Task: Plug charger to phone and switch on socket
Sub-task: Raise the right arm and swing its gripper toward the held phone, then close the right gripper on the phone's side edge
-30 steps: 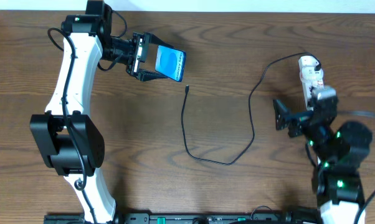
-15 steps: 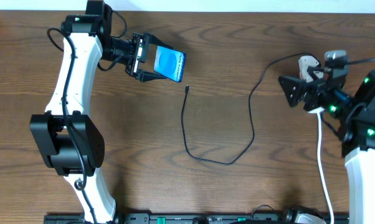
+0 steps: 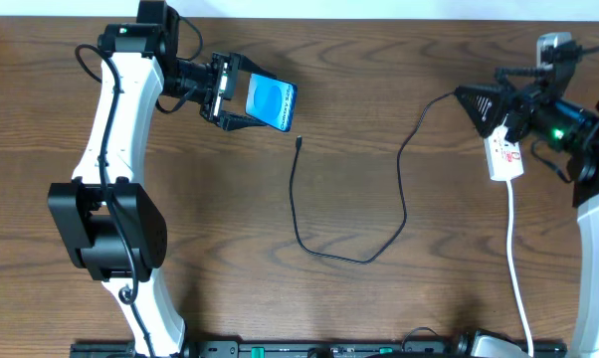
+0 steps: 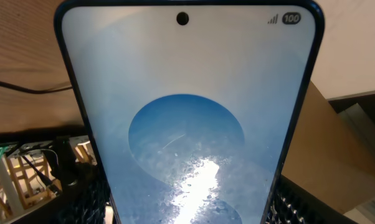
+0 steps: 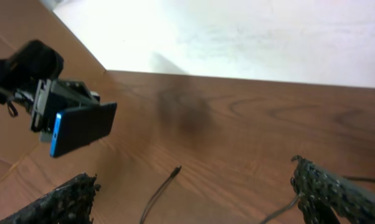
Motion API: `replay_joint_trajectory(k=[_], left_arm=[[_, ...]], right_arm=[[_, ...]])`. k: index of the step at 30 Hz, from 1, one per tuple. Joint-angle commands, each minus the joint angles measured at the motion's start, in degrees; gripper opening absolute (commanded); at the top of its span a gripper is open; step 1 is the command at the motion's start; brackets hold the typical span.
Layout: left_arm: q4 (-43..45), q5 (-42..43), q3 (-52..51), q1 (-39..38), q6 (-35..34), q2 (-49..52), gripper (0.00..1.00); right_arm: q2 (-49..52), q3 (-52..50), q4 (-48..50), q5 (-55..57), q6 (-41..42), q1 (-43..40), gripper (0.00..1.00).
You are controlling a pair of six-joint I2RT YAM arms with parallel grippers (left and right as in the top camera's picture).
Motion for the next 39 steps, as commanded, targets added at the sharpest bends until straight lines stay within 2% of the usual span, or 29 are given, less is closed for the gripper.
replay_joint_trajectory(k=[1, 13, 20, 24, 25, 28, 32, 36, 39], left_arm=[[-0.4, 1.4, 0.0, -0.1, -0.5, -0.7, 0.67], [-0.3, 1.4, 0.0, -0.1, -0.5, -0.7, 0.67], [-0.3, -2.9, 0.0, -0.1, -1.0, -0.7, 0.67], [-0.3, -7.8, 0.0, -0.1, -2.0, -0.7, 0.67], [-0.3, -10.9, 0.0, -0.1, -2.8, -0.7, 0.67], [-0.3, -14.9, 0.0, -0.1, -3.4, -0.7, 0.67], [-0.2, -20.6, 0.1, -0.1, -4.0, -0.7, 0.67], [0.6, -22.9, 0.0, -0.2, -4.0, -0.7, 0.68], [1.0, -26.5, 0.0, -0.5, -5.2, -0.7, 0.68]], right_arm=[[2.0, 3.2, -0.5, -1.6, -0.3, -0.2, 0.99], [4.5, 6.3, 1.8, -1.9, -0.9, -0.2, 0.99], [5.0, 6.0, -3.2, -2.0, -0.7, -0.1, 0.99], [6.8, 5.9, -3.3, -2.0, 2.4, 0.0, 0.97], [8.3, 5.9, -3.3, -2.1, 4.6, 0.3, 0.88], [10.8, 5.9, -3.3, -2.4, 8.0, 1.5, 0.82], [14.2, 5.9, -3.2, -2.4, 9.6, 4.3, 0.79], [17.6, 5.9, -2.3, -2.4, 10.1, 8.4, 0.79], [20.8, 5.9, 2.5, -2.4, 15.6, 12.4, 0.8]])
